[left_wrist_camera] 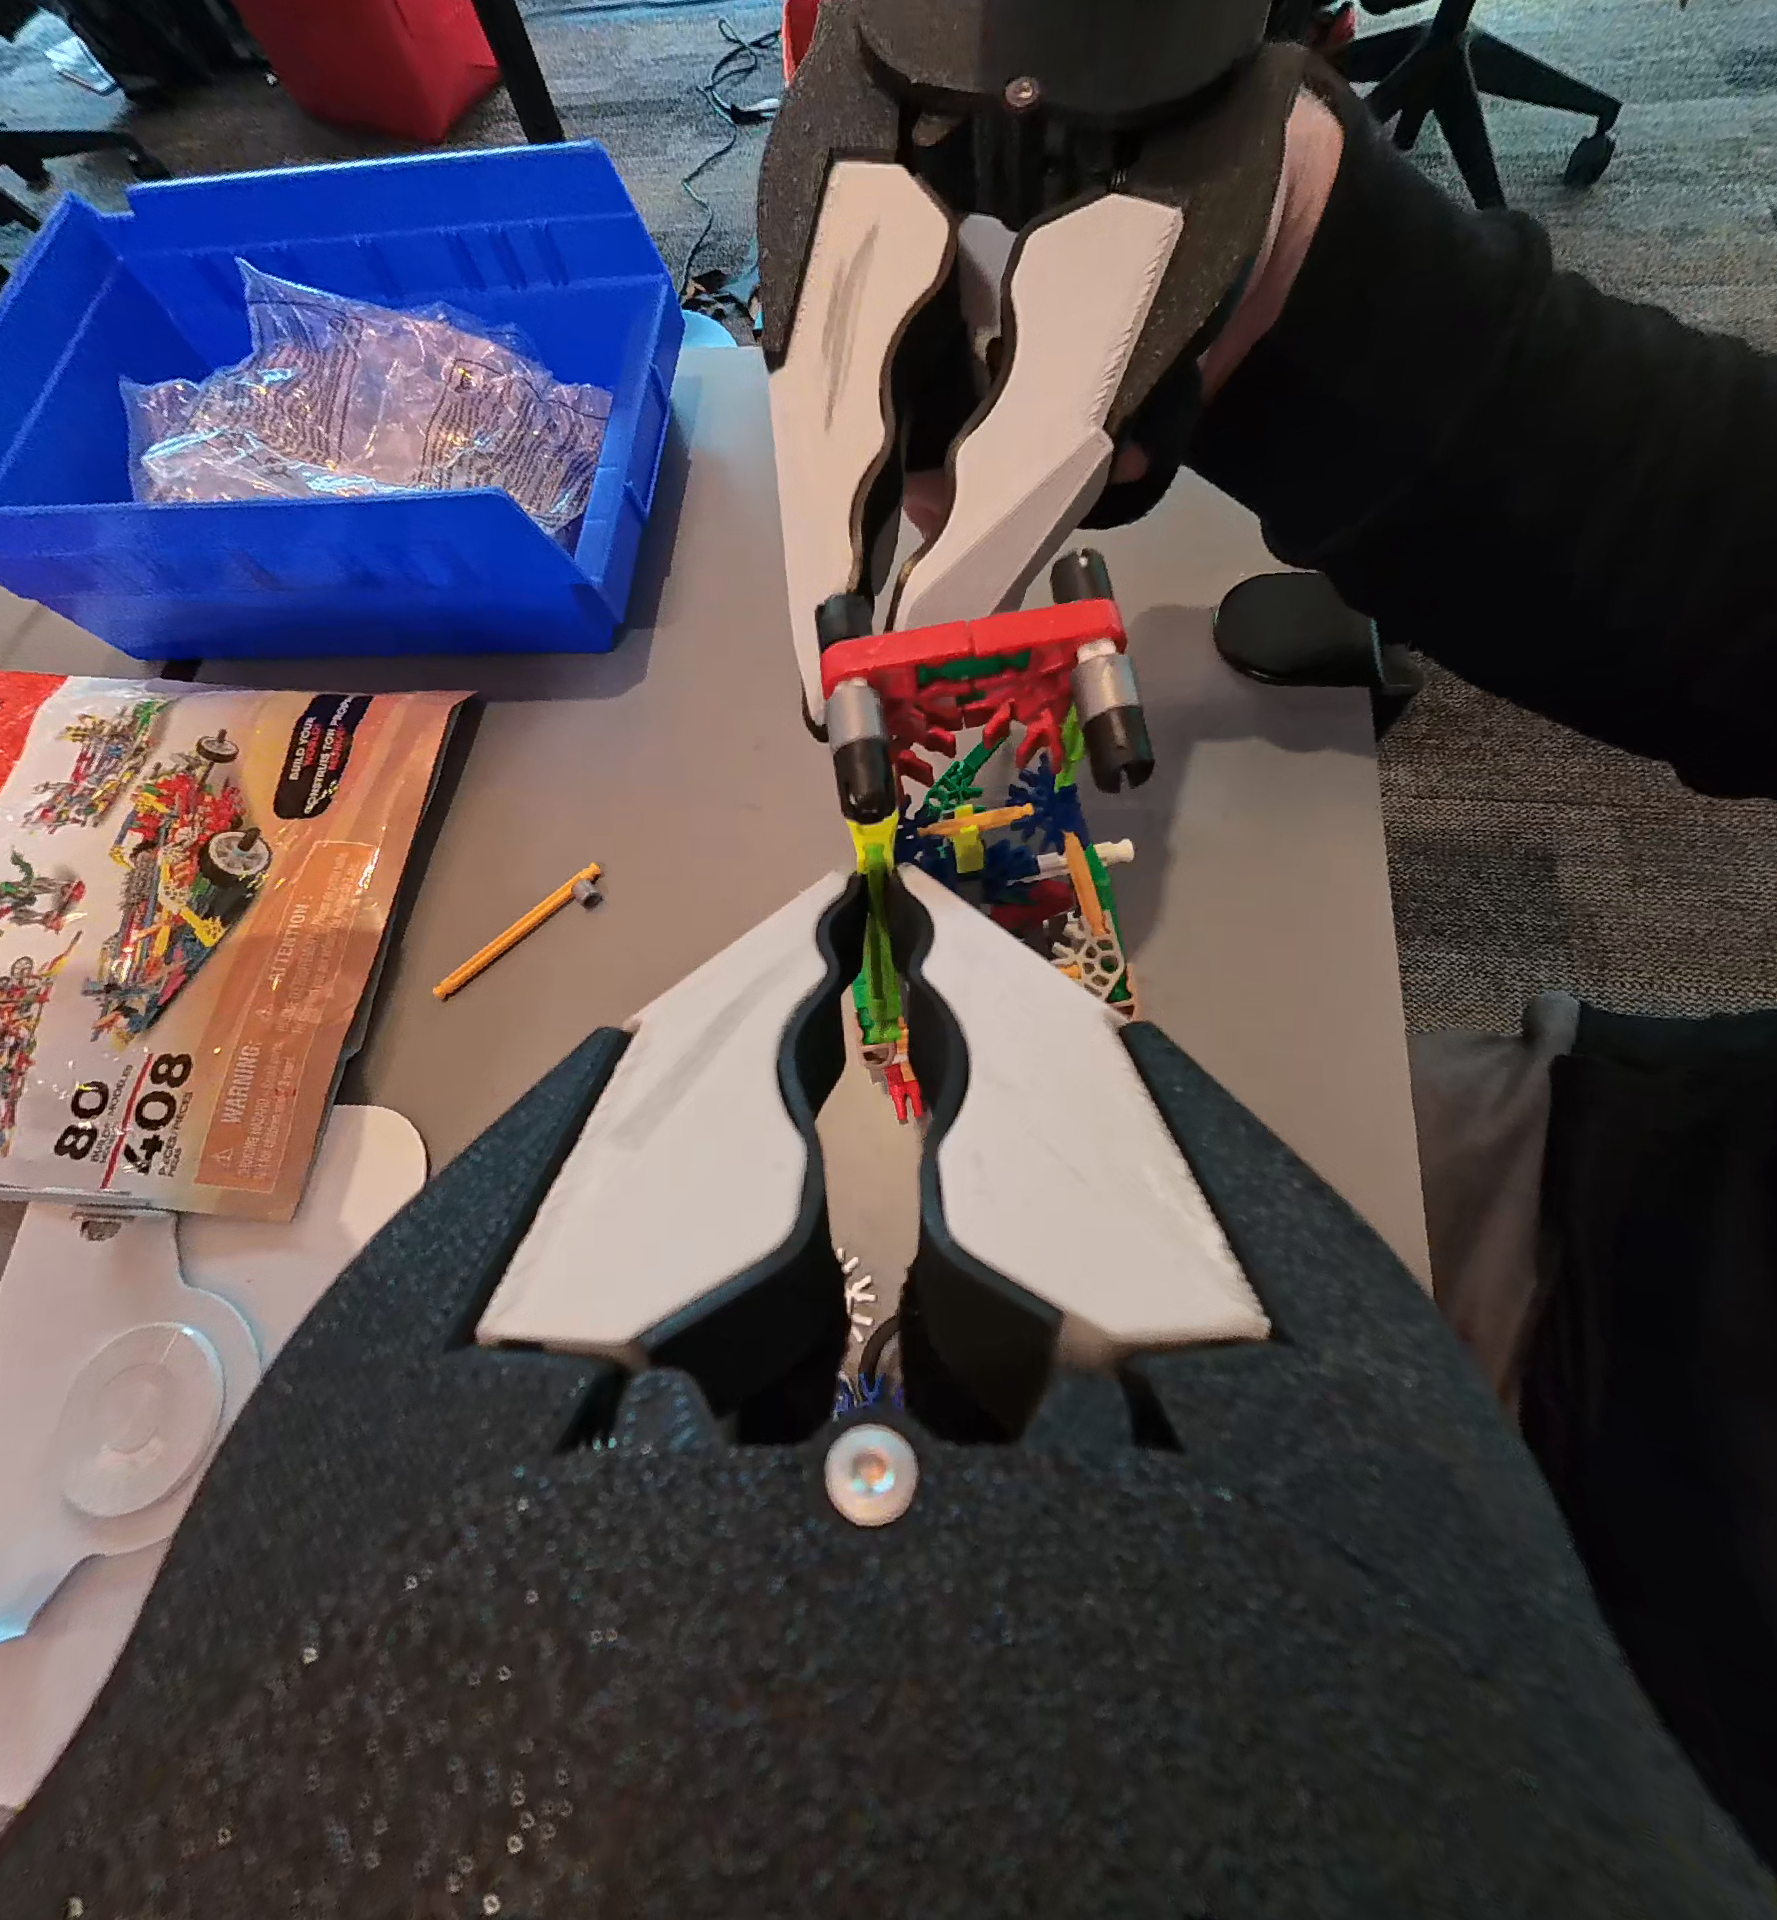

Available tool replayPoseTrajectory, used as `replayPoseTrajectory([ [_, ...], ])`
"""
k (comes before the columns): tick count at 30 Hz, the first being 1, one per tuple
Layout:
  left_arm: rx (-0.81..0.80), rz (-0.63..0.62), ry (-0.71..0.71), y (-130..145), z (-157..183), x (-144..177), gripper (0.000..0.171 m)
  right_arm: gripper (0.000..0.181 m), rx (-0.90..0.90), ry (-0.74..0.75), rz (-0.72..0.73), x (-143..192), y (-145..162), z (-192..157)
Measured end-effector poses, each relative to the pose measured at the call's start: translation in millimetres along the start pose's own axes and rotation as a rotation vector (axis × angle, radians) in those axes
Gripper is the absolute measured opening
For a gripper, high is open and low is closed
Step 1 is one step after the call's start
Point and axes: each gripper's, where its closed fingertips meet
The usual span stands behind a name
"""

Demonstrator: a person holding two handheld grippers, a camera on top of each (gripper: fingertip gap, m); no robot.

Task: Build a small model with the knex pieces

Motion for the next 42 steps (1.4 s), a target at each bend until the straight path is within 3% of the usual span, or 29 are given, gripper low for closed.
replayPoseTrajectory([
  [19, -0.013, -0.171, 0.048, 1.5, 0.8, 0.7, 0.001, 0.007, 0.024, -0.001, 0.022, 2.7, -3.1, -1.1],
  [30, -0.023, -0.202, 0.066, 0.3, 4.1, -0.1, 0.001, 0.023, 0.003, -0.053, 0.047, 6.1, -2.9, -0.8],
  [42, -0.028, -0.229, 0.069, -1.3, 1.3, -1.4, 0.001, 0.025, 0.014, -0.115, 0.008, 0.4, -1.2, -3.9],
])
Point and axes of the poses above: each gripper's, where its closed fingertips meet, x back along the fingers, y out of its underside, z = x × y across the jaws, and after that the axes turned 3 degrees about -z, right-handed
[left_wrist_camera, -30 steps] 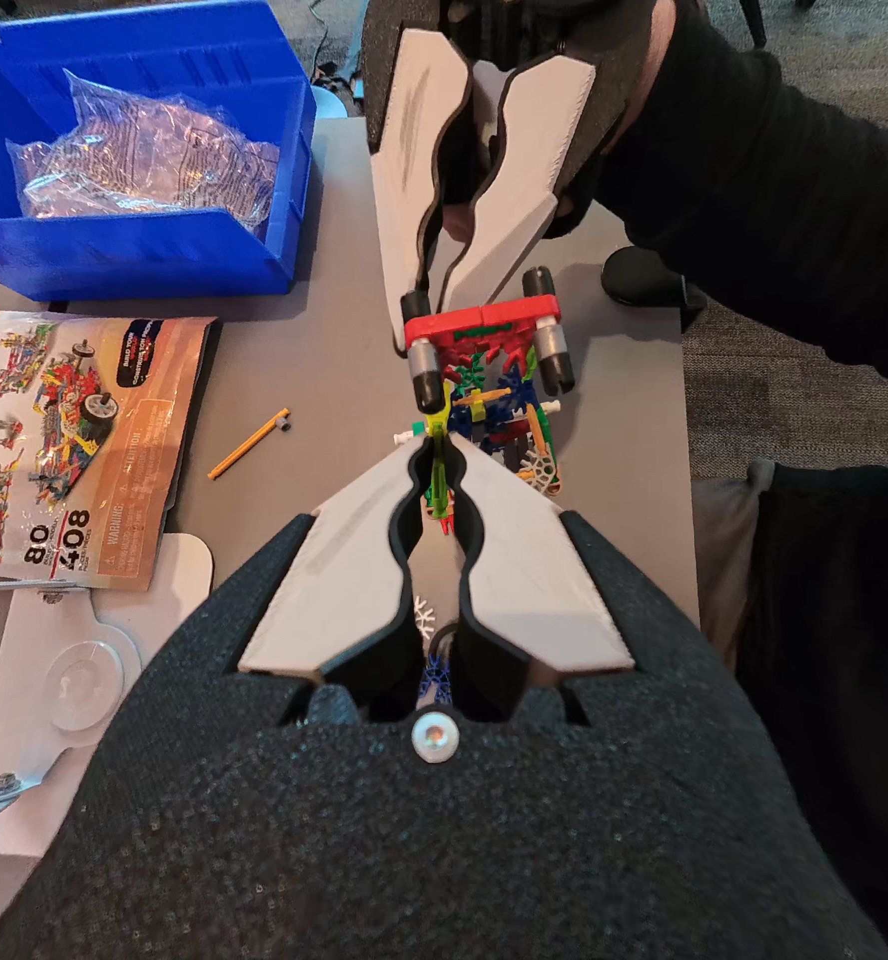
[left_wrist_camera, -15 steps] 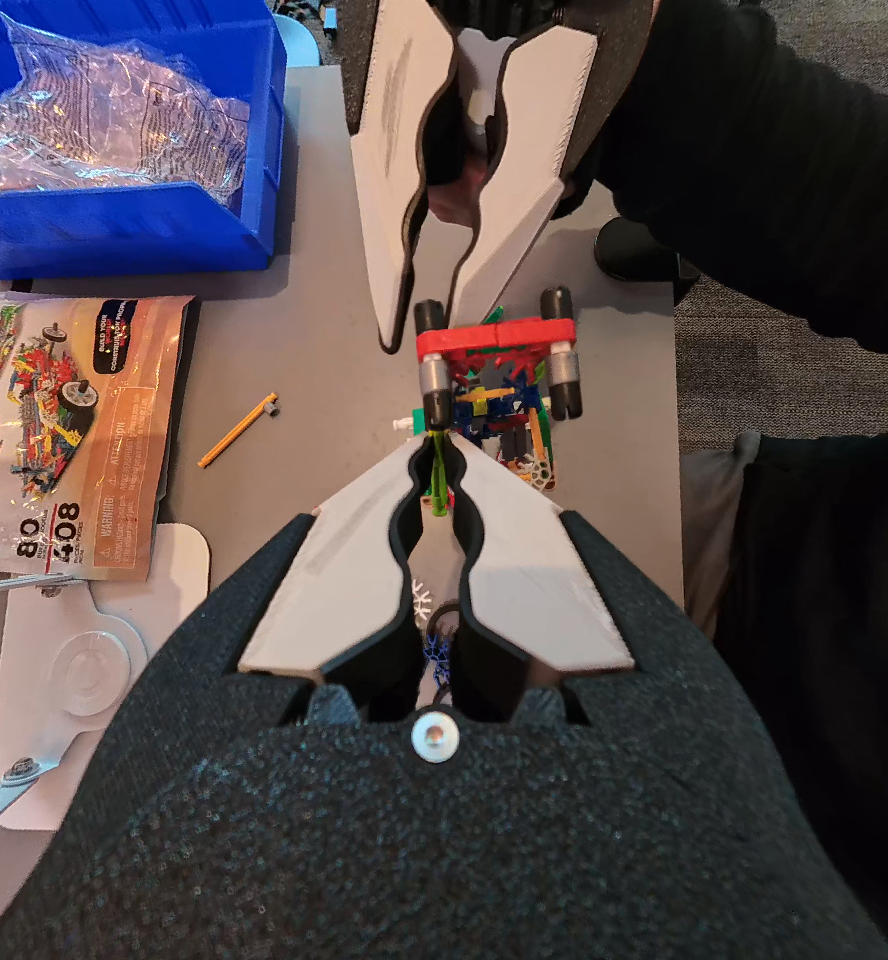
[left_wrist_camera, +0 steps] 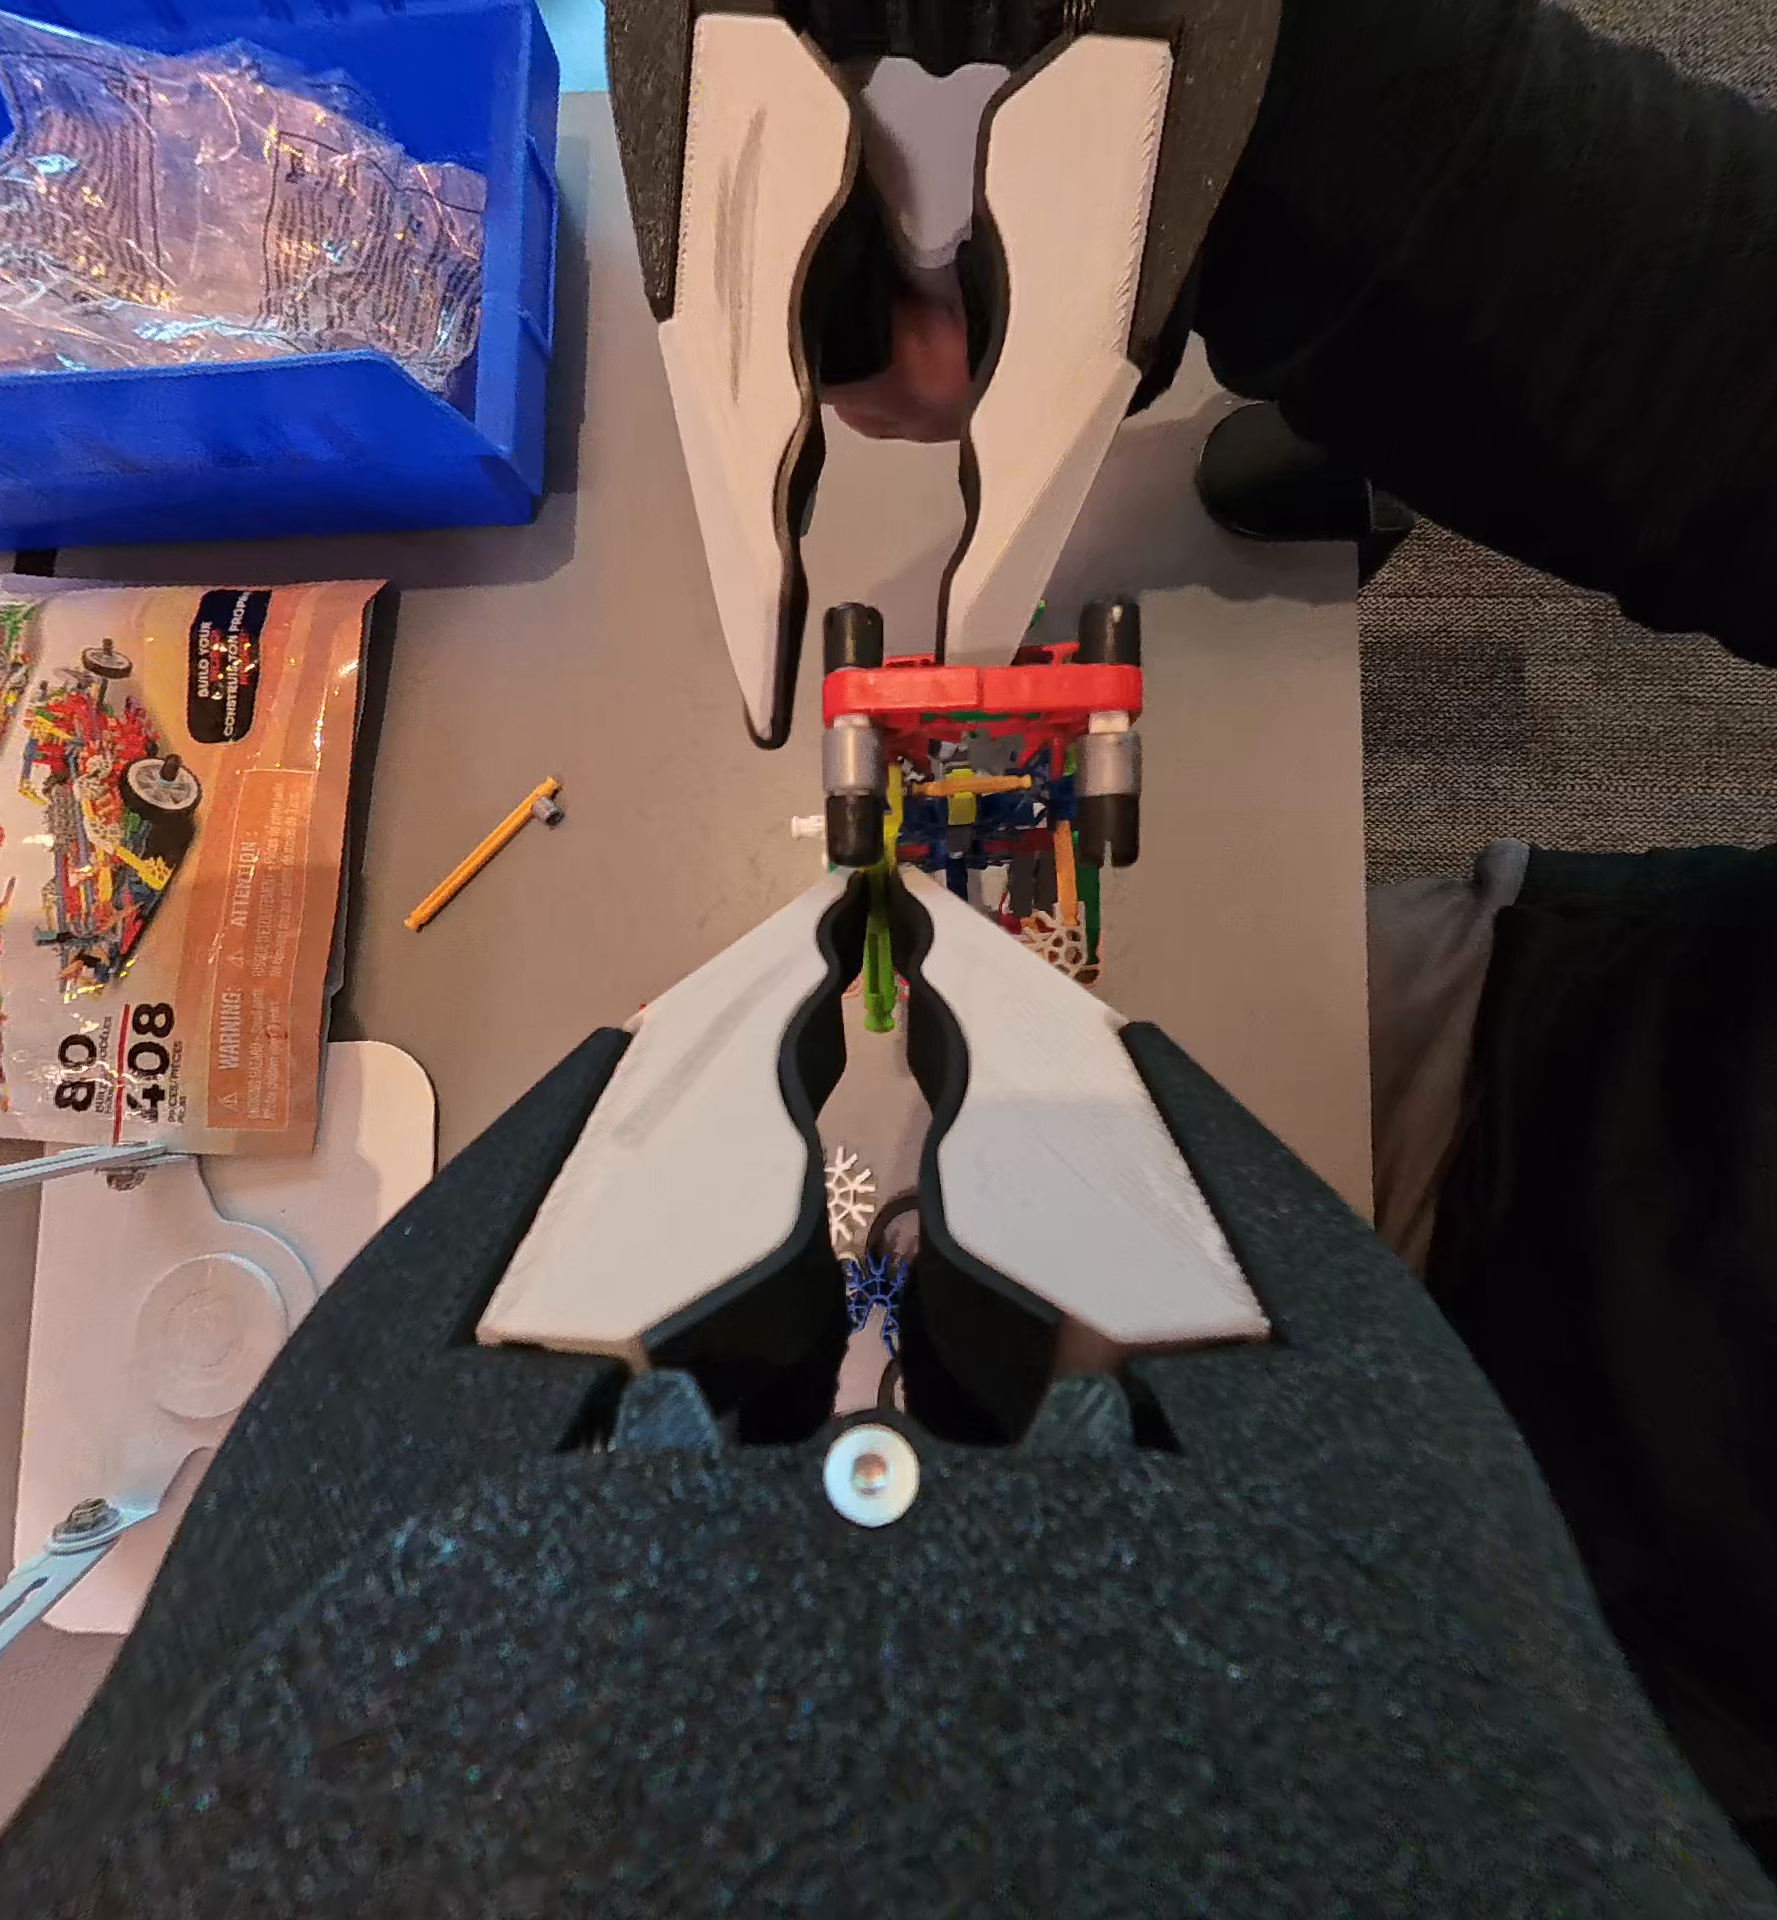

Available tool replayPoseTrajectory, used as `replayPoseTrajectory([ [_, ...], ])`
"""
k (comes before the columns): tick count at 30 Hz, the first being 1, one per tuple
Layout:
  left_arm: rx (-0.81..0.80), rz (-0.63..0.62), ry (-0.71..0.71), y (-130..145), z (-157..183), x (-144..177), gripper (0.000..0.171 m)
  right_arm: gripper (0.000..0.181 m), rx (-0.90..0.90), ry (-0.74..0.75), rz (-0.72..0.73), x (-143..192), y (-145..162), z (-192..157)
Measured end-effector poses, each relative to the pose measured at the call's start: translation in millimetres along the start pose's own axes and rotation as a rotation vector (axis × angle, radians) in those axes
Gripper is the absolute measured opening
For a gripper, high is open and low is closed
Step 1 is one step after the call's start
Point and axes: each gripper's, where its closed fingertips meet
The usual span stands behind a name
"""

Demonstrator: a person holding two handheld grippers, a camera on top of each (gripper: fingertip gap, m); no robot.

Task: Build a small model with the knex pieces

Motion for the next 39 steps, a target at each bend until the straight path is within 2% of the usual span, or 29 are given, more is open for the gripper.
replayPoseTrajectory([
  [6, -0.001, -0.016, 0.005, 1, -1, -2, 0.001, 0.024, 0.035, 0.007, -0.026, -9, 1, -2],
  [9, -0.003, -0.027, -0.006, 1, -4, -1, 0.001, 0.017, 0.034, 0.016, -0.023, -11, 1, 0],
  [20, -0.014, -0.006, -0.001, -2, -5, -1, 0.001, 0.014, 0.009, 0.023, 0.036, -10, 0, 4],
  [23, -0.017, -0.007, 0.001, -1, -6, -2, 0.001, 0.016, -0.007, 0.027, 0.042, -10, 0, 4],
  [24, -0.017, -0.009, 0.008, -1, -6, -1, 0.001, 0.026, -0.004, 0.015, 0.043, -10, 0, 2],
  [25, -0.02, -0.015, 0.01, 0, -6, -1, 0.001, 0.027, 0.002, 0.01, 0.041, -10, 0, 1],
  [32, -0.048, -0.029, 0.006, 1, -9, 1, 0.001, 0.028, 0.02, 0.038, 0.017, 1, -1, 9],
  [36, -0.046, -0.006, 0.019, 3, -12, 2, 0.001, 0.029, 0.009, 0.037, 0.049, 15, -4, 10],
  [39, -0.052, -0.002, 0.033, 4, -12, 0, 0.001, 0.029, 0.003, 0.04, 0.035, 12, -3, 10],
])
Point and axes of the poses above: each gripper's, where its closed fingertips meet, x back along the fingers, y out of its underside, z = x × y across the jaws, and after that the axes turned 3 degrees about -z, right-handed
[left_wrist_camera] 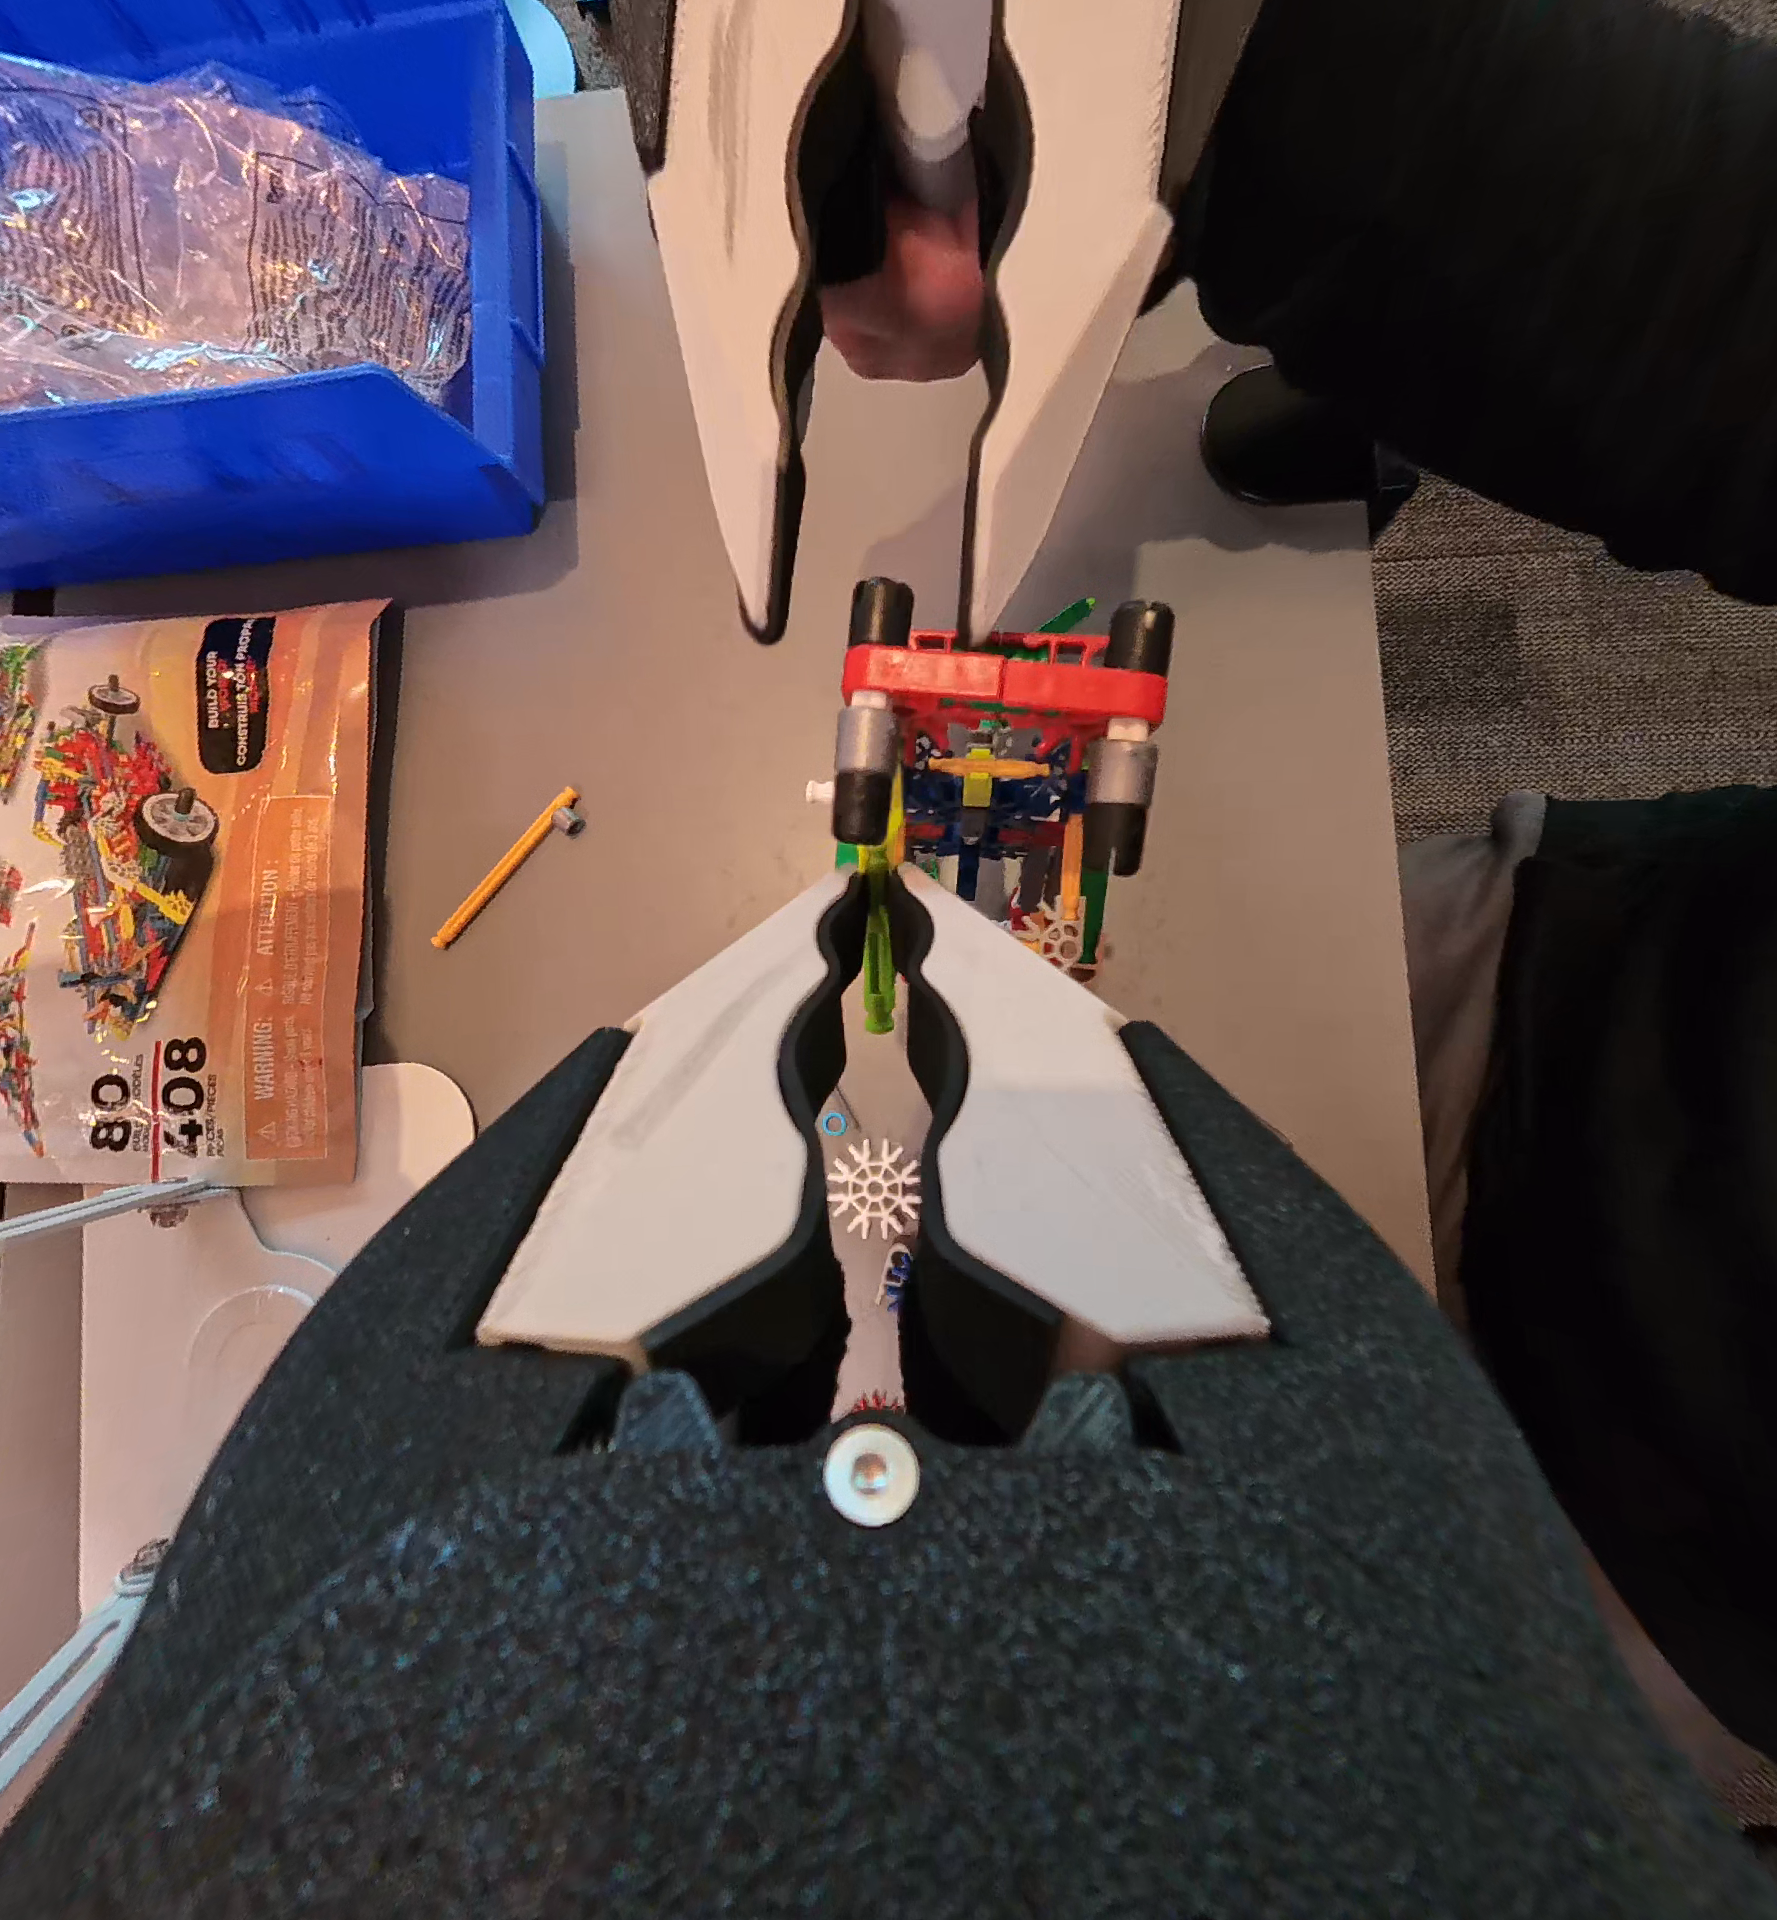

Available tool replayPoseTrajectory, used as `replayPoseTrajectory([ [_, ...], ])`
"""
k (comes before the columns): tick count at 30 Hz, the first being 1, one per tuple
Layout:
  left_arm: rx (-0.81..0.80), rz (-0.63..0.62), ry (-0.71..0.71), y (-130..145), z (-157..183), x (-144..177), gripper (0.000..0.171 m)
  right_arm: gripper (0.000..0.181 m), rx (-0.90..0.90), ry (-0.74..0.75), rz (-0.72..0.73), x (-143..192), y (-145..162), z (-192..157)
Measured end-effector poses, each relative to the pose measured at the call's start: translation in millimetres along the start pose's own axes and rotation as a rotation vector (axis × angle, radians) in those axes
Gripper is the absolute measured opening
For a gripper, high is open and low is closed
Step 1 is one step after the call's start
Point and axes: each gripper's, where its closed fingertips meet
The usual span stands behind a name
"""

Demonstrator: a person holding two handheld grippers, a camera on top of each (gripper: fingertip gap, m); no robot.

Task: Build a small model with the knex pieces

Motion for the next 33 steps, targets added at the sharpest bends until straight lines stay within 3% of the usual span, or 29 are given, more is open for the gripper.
replayPoseTrajectory([
  [14, -0.043, 0.022, 0.049, -4, 0, -2, 0.001, 0.028, -0.003, 0.006, -0.08, -22, 4, -3],
  [18, -0.053, 0.014, 0.043, -4, -2, -2, 0.001, 0.015, 0.005, 0.028, -0.095, -26, 4, -1],
  [33, -0.069, 0.043, 0.035, -6, -6, 0, 0.001, 0.015, 0.003, 0.067, -0.081, -25, 4, 1],
])
Point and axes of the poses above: each gripper's, where its closed fingertips meet, x back along the fingers, y out of its underside, z = x × y across the jaws, and after that the axes turned 3 degrees about -z, right-handed
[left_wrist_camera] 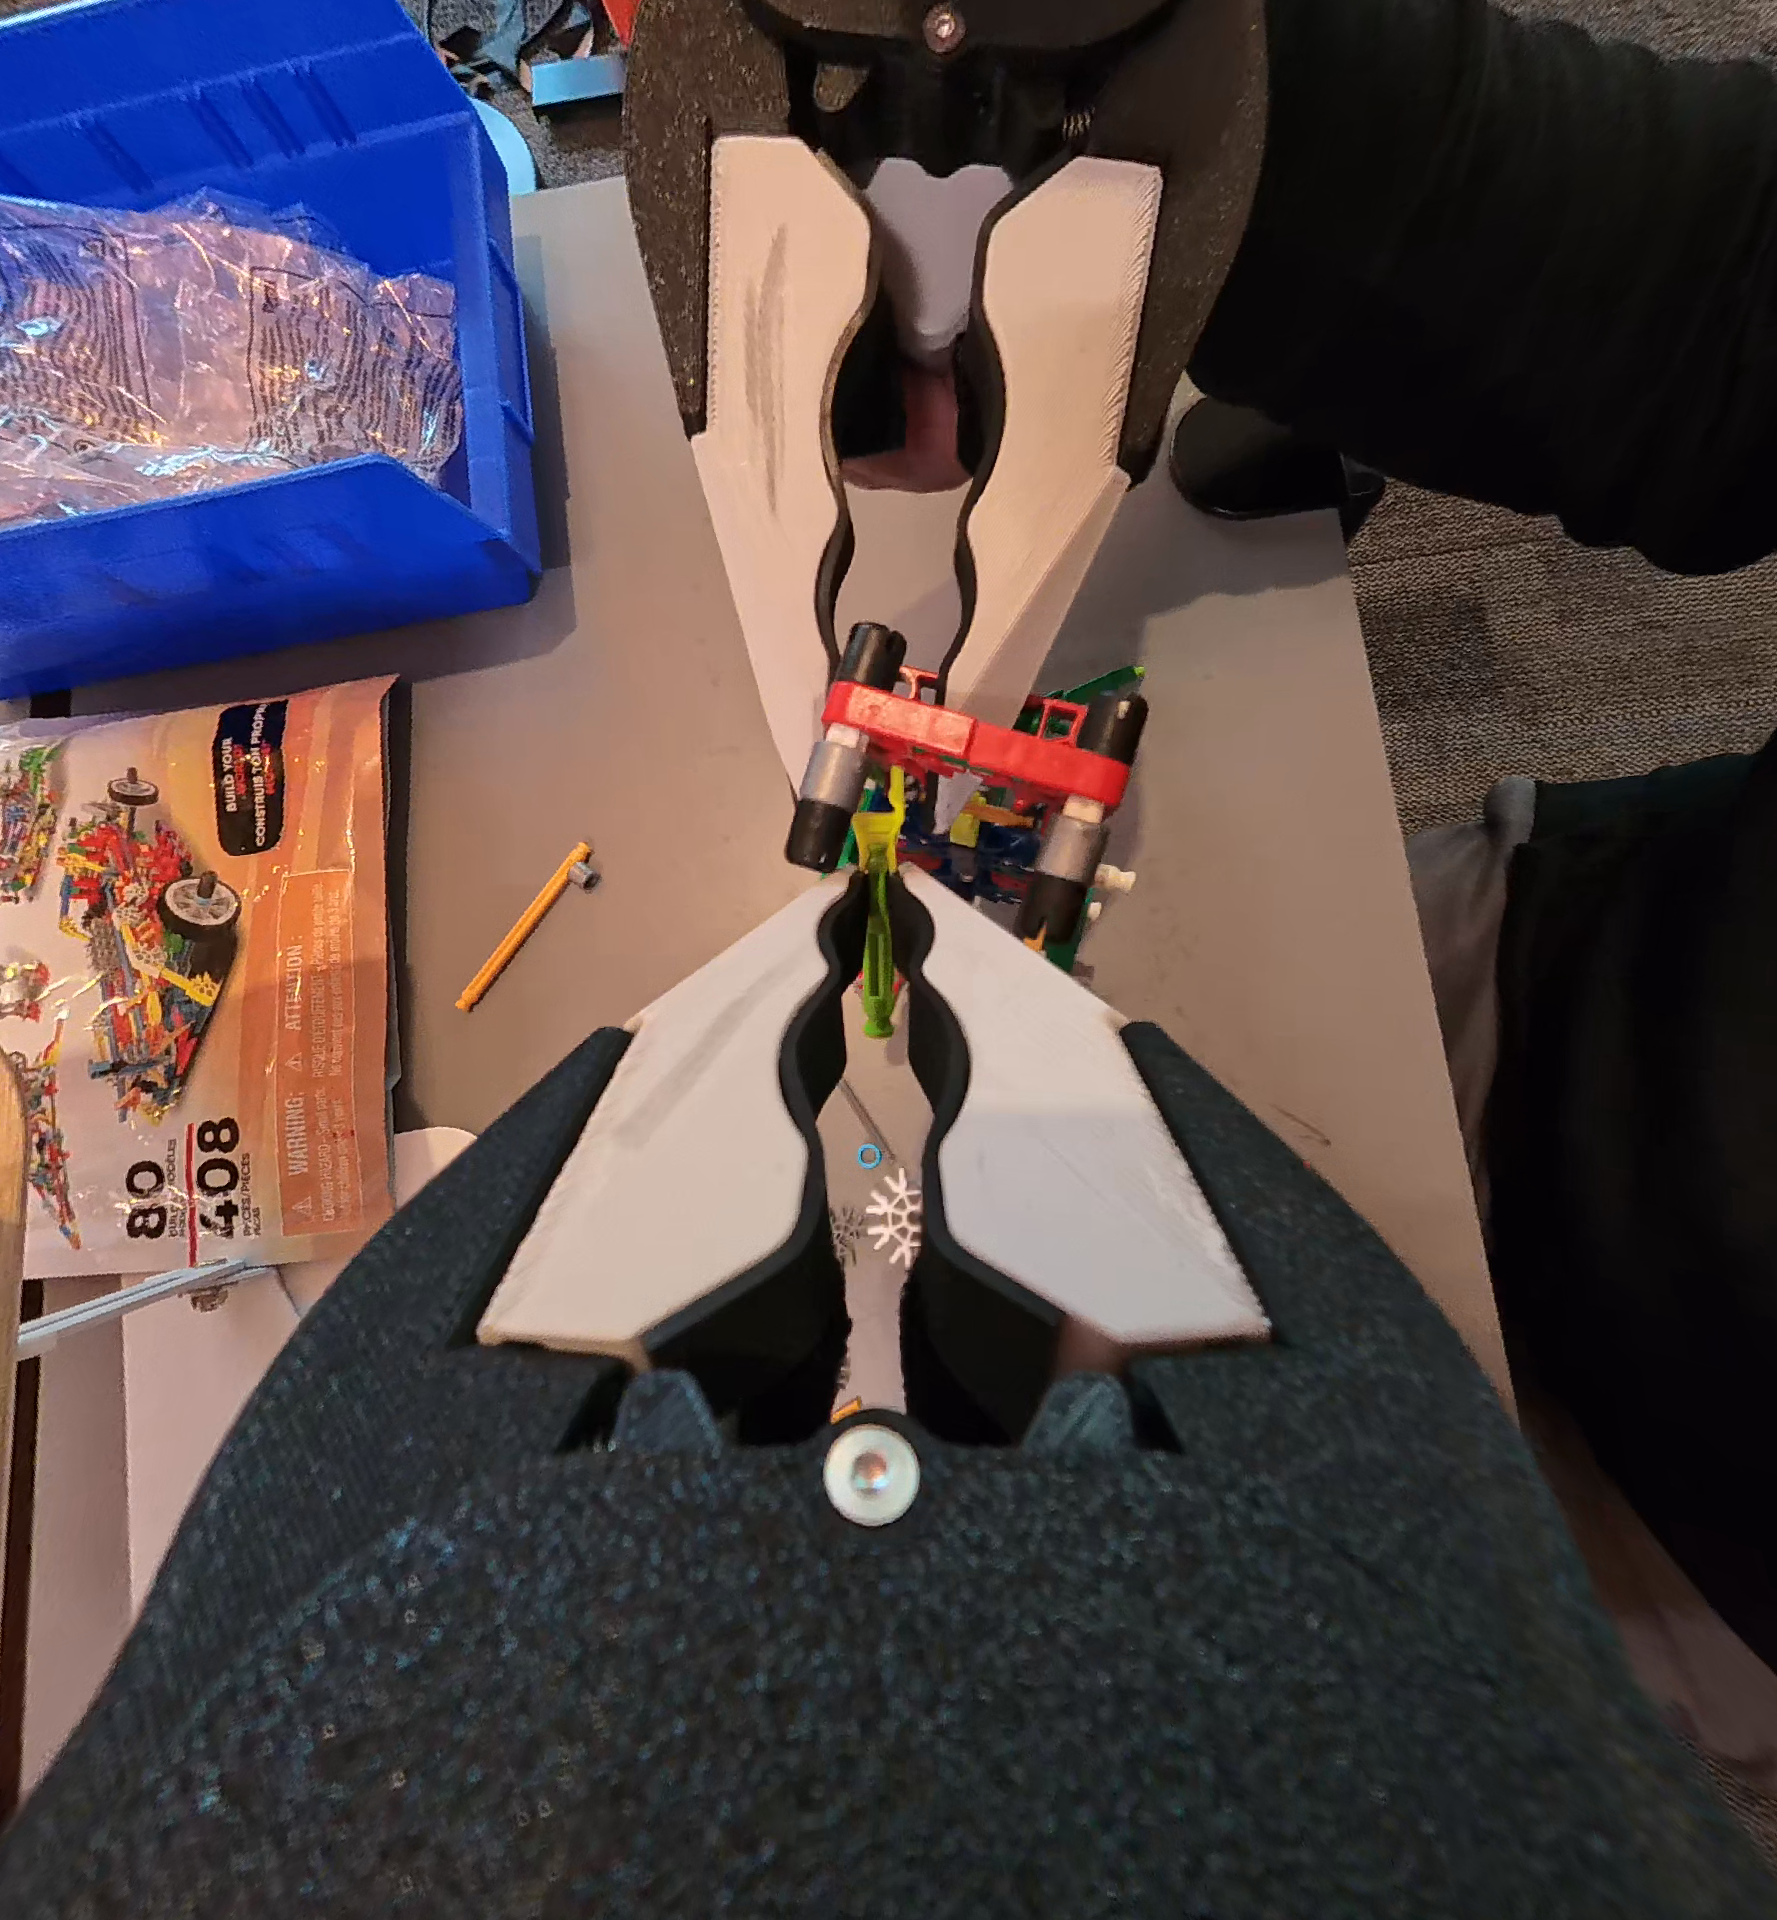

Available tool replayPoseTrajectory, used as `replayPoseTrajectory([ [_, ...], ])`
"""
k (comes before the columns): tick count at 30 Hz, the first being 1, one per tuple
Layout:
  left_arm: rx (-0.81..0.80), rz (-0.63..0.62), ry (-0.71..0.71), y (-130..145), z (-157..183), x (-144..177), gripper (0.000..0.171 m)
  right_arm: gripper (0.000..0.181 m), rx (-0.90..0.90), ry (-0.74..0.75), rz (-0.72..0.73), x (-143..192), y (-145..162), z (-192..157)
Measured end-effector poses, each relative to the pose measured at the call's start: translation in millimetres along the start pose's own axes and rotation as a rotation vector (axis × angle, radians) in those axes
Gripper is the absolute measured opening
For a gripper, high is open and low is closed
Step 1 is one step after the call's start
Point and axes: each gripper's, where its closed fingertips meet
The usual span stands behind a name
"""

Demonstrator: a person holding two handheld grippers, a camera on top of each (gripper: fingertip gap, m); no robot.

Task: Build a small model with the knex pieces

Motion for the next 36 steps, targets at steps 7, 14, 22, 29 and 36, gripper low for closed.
replayPoseTrajectory([
  [7, -0.024, 0.016, -0.012, 1, -2, 2, 0.001, 0.036, -0.005, 0.013, 0.019, 12, -3, 0],
  [14, -0.032, 0.031, -0.017, 1, -6, -1, 0.001, 0.02, -0.015, 0.053, 0.041, 19, -1, 3],
  [22, -0.028, 0.009, -0.022, 4, -9, -4, 0.001, 0.017, -0.017, 0.042, 0.069, 15, 1, 2],
  [29, 0.015, -0.017, -0.036, 14, -9, 0, 0.001, 0.02, -0.021, 0.124, 0.135, 37, -7, 7],
  [36, 0.067, 0.071, -0.14, 20, -1, 42, 0.001, 0.02, 0.052, 0.311, 0.178, 68, -24, -15],
])
Point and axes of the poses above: each gripper's, where its closed fingertips meet, x back along the fingers, y out of its underside, z = x × y across the jaws, and after that the axes turned 3 degrees about -z, right-handed
